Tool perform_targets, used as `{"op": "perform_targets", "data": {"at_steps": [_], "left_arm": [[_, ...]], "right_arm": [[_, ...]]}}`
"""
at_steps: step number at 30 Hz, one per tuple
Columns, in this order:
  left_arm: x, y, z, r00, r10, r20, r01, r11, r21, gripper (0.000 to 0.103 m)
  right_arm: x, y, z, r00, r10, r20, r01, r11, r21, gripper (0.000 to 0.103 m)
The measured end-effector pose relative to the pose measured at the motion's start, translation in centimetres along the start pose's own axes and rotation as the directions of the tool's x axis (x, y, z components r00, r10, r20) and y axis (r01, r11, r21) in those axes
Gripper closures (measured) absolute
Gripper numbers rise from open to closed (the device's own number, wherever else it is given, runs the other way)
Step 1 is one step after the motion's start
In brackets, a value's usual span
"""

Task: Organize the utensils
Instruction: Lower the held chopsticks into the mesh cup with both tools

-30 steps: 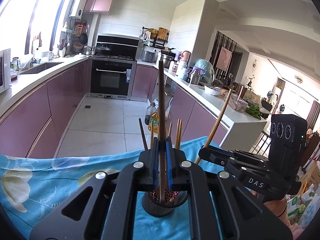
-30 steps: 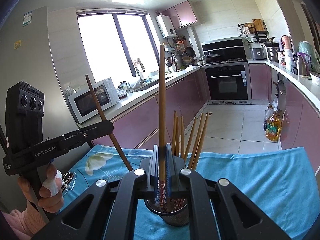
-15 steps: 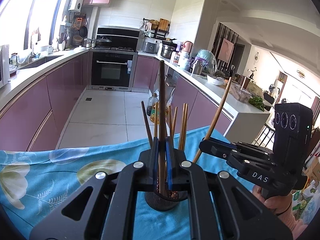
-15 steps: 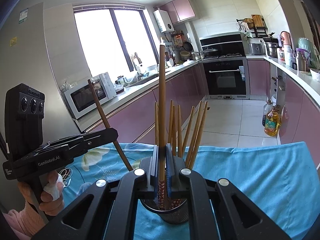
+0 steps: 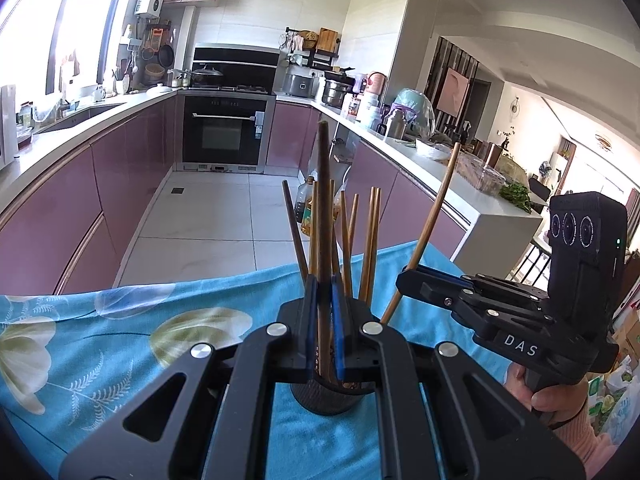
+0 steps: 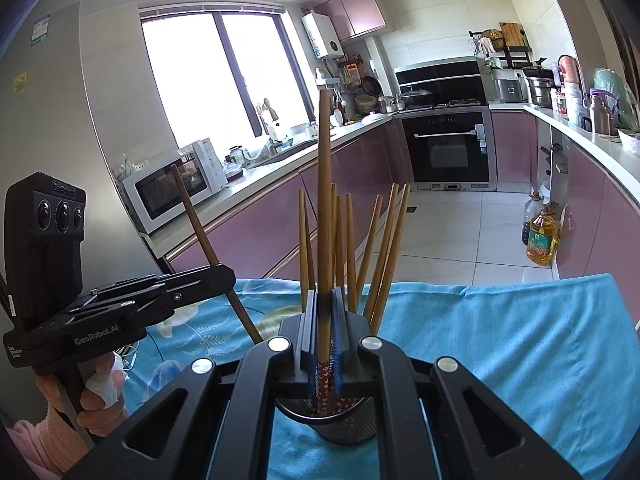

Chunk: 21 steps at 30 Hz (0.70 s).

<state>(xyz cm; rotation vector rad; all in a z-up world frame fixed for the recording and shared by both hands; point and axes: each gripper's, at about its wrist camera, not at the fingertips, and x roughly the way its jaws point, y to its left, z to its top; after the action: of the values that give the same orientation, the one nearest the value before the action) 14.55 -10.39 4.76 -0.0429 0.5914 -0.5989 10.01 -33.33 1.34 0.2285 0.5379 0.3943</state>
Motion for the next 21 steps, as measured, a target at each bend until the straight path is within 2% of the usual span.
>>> {"op": "perform_targets", "data": {"at_steps": [21], "left_arm": [[1.3,-0.1,-0.1,0.999,0.006,-0.041,-0.006,1.0,-0.001,0.096]], "right_arm": [[1.1,-0.9,-1.0,1.0,-0.001,-0.031,0.002,1.0,0.016,0.097]]}}
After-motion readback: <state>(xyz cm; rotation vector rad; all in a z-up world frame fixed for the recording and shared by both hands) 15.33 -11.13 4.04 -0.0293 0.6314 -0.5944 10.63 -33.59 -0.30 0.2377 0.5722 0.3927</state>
